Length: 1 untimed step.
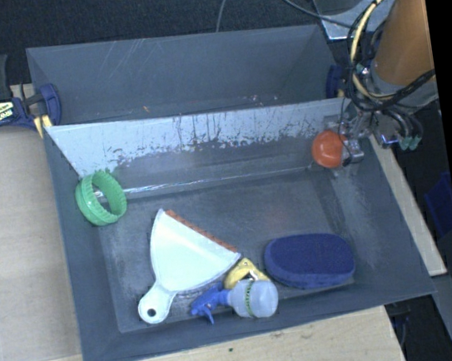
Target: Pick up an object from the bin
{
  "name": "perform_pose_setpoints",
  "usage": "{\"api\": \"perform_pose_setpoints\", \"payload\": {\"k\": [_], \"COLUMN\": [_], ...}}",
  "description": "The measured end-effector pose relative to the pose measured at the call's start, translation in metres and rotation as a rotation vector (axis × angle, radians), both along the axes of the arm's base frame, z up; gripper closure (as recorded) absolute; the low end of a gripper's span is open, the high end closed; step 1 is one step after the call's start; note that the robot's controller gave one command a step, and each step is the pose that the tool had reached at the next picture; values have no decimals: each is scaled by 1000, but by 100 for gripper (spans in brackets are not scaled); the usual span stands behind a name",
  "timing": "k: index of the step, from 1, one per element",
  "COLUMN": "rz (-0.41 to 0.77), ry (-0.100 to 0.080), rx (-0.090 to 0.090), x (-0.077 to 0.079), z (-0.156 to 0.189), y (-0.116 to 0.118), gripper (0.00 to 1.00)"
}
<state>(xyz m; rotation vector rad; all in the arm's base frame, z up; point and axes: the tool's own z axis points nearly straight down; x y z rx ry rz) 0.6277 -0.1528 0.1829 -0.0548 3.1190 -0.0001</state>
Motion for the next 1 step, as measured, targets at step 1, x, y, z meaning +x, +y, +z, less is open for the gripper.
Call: {"api": "perform_pose_setpoints", "payload": {"k": [1], "rz": [-21], "ry": [-14], "rx": [-2], "x": [-28], "z": [77], "y": [30], "gripper": [100]}}
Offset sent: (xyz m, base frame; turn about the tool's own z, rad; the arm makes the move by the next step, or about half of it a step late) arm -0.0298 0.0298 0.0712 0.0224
